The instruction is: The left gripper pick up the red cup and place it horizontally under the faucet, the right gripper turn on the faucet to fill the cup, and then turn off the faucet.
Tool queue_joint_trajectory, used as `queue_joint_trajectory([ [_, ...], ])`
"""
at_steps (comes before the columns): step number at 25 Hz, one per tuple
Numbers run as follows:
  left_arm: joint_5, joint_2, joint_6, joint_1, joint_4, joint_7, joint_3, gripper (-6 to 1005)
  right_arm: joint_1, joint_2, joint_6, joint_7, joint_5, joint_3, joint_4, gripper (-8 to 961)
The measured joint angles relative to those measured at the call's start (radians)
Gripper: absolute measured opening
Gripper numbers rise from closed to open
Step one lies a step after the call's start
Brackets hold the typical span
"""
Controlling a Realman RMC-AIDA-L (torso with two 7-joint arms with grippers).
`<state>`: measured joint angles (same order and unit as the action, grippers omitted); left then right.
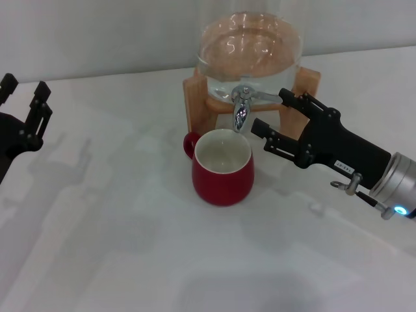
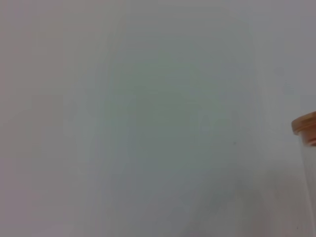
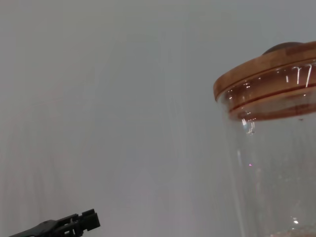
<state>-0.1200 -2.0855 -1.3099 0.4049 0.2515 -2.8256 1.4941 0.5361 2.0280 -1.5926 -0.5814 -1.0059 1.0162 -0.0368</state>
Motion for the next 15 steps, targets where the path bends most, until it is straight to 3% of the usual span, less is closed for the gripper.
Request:
queue_joint_trajectory([
  [15, -0.001, -0.001, 0.011, 0.003, 0.000, 0.000, 0.000, 515, -0.004, 0.000, -0.024, -0.003, -0.001, 0.006, 0.000, 842],
])
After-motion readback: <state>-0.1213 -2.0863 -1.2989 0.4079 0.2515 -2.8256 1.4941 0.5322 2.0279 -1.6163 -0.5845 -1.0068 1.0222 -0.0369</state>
